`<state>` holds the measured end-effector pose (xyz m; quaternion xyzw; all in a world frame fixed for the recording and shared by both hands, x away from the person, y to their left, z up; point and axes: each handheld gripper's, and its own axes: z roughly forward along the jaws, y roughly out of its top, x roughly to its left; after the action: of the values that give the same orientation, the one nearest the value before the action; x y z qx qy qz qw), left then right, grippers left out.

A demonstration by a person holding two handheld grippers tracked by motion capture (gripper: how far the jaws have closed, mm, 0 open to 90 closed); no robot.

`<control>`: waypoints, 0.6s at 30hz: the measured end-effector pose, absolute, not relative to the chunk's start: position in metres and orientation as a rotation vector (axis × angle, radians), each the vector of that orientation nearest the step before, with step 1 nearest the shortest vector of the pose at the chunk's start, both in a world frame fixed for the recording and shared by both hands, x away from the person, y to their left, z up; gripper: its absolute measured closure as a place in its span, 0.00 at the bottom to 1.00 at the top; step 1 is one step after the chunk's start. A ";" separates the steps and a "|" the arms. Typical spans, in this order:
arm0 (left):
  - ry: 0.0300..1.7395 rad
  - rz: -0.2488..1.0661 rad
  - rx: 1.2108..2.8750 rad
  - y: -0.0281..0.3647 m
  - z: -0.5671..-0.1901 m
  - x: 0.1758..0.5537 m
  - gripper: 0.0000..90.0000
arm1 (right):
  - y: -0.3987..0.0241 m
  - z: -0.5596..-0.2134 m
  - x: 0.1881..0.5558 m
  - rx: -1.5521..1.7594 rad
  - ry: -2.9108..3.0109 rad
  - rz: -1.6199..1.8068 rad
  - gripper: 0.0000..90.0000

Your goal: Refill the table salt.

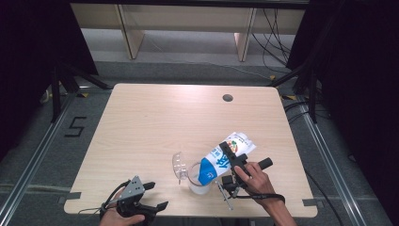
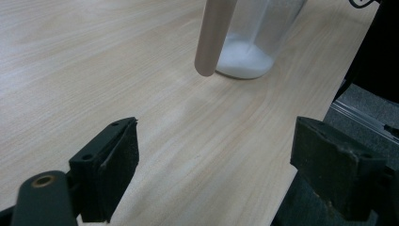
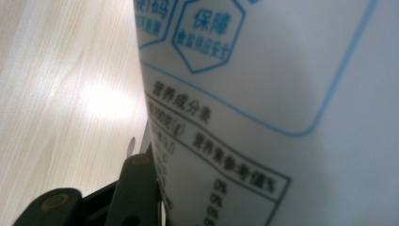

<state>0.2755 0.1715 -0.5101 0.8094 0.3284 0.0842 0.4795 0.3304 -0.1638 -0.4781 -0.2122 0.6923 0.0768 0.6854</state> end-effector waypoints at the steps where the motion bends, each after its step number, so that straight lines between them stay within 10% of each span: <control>1: 0.802 0.205 1.975 0.171 -0.510 0.275 0.17 | -0.164 -0.478 0.331 -0.479 1.539 0.184 0.65; 18: 0.805 0.205 1.973 0.172 -0.510 0.275 0.17 | -0.163 -0.474 0.329 -0.499 1.519 0.164 0.66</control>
<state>0.2754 0.1715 -0.5101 0.8086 0.3298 0.0840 0.4799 0.3291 -0.1626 -0.4742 -0.2237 0.6804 0.0735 0.6939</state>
